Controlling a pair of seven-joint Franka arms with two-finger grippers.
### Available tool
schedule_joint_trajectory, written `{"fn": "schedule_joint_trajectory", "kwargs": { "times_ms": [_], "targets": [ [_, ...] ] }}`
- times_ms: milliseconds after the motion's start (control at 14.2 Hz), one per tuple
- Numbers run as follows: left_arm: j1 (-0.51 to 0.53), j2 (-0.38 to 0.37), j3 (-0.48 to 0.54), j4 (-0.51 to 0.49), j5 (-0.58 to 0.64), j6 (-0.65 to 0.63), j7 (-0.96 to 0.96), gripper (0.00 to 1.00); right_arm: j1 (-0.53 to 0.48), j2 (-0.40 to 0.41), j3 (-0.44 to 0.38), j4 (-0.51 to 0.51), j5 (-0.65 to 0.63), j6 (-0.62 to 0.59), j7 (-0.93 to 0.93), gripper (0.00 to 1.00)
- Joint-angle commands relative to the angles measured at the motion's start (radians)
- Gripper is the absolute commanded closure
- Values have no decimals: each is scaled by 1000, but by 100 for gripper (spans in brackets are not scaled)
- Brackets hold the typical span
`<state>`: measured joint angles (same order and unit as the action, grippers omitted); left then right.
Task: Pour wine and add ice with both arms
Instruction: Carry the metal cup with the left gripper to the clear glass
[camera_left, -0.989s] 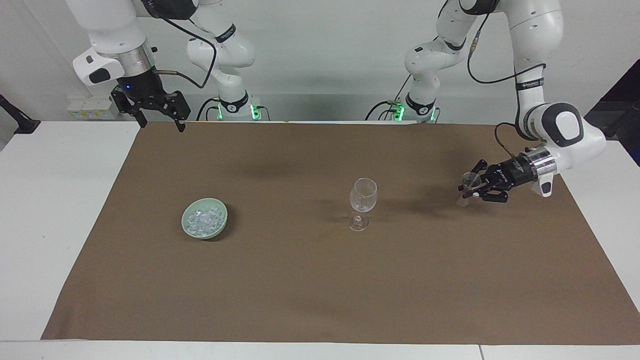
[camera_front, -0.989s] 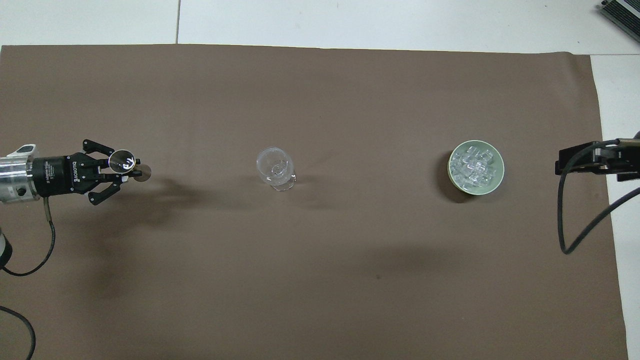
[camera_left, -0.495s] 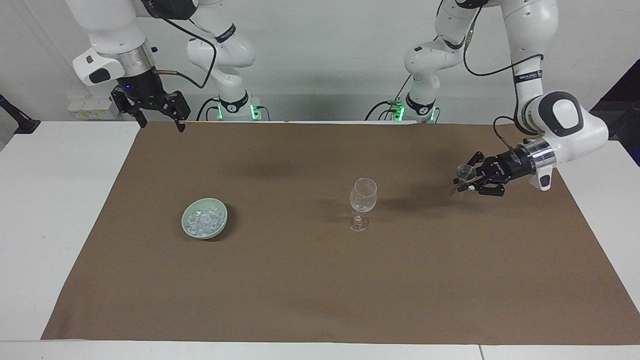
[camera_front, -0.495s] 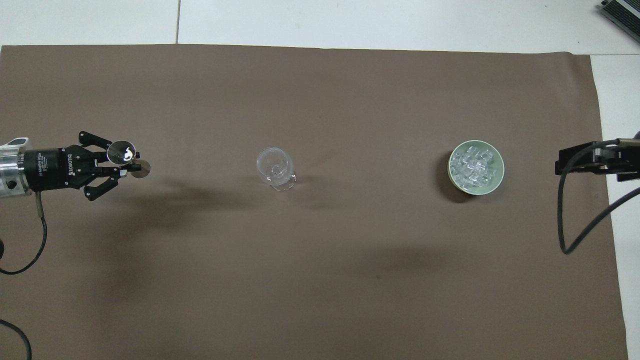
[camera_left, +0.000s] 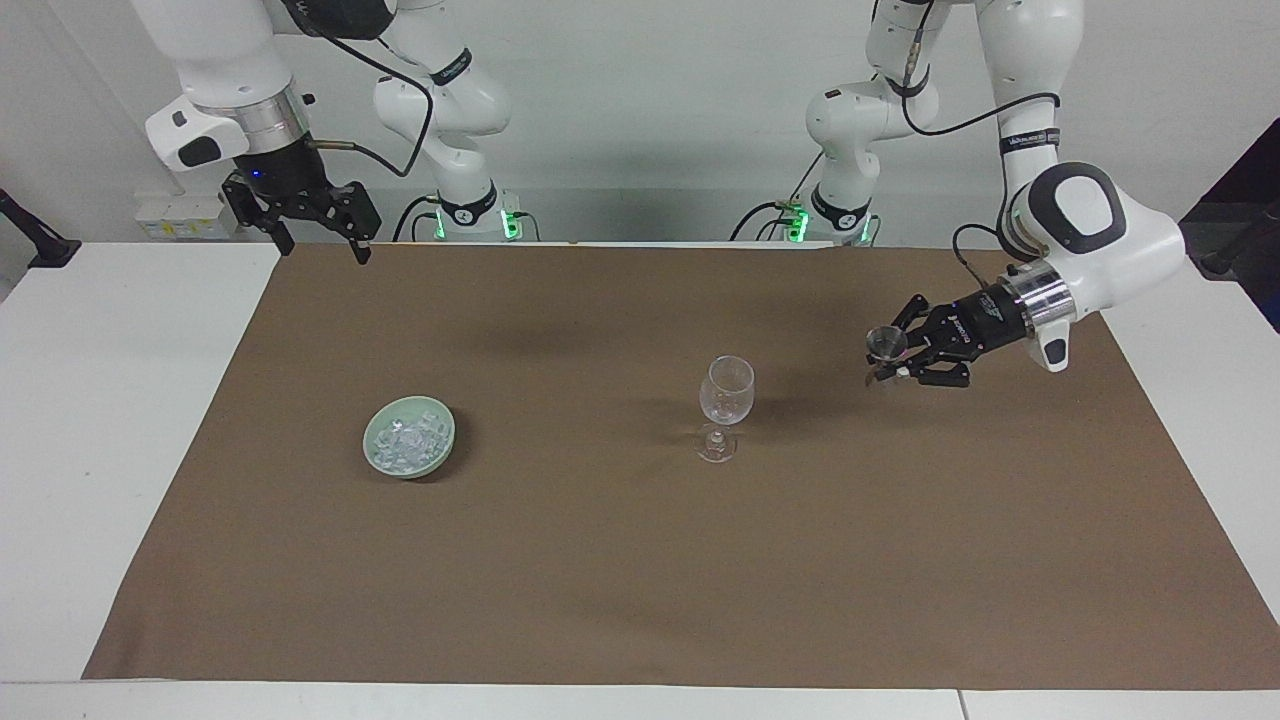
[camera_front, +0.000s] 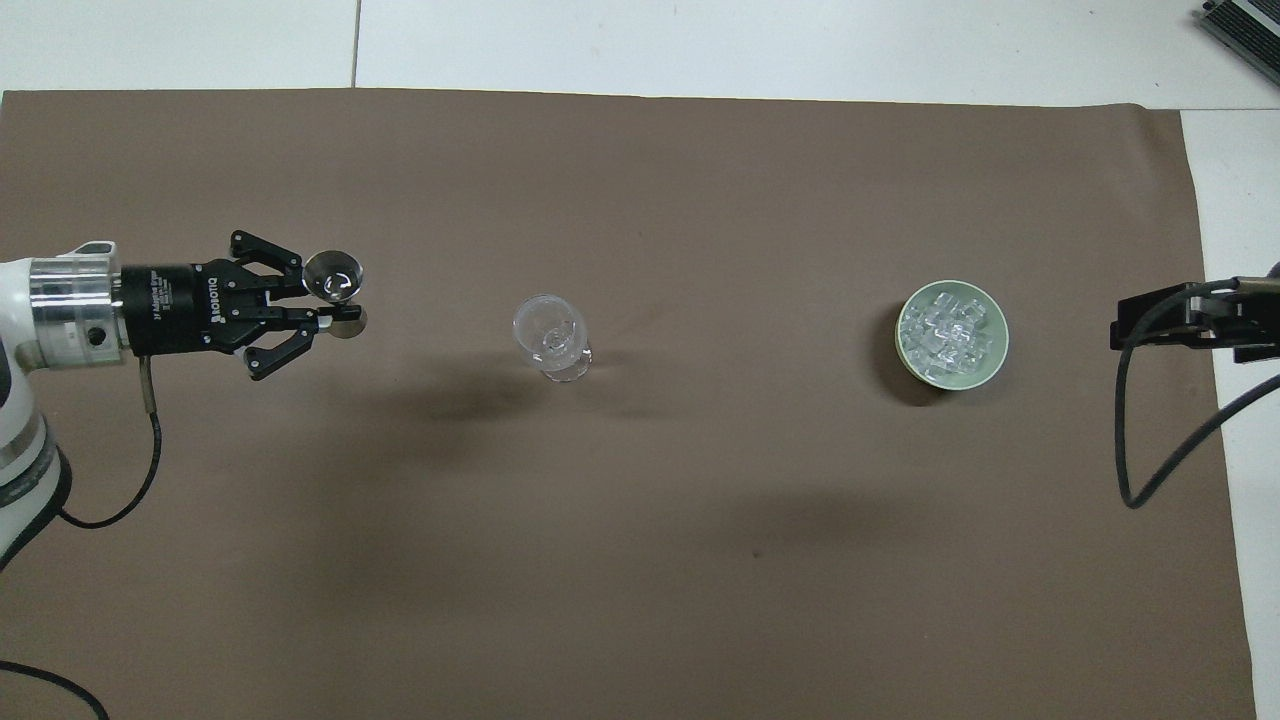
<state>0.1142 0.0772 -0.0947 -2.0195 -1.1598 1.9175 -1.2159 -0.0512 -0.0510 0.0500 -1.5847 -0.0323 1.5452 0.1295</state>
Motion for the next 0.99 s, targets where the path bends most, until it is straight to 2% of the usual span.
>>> {"fn": "schedule_joint_trajectory", "kwargs": {
  "times_ms": [0, 141, 707, 919],
  "targets": [
    [-82, -27, 13, -19, -15, 84, -63, 100, -16, -3, 8, -5, 17, -2, -16, 0],
    [-142, -34, 15, -22, -15, 142, -108, 100, -16, -3, 8, -5, 17, -2, -16, 0],
    [-260, -43, 15, -30, 0, 284, -145, 100, -16, -3, 8, -5, 17, -2, -16, 0],
    [-291, -43, 13, -30, 67, 311, -145, 100, -16, -3, 8, -6, 17, -2, -16, 0]
  ]
}}
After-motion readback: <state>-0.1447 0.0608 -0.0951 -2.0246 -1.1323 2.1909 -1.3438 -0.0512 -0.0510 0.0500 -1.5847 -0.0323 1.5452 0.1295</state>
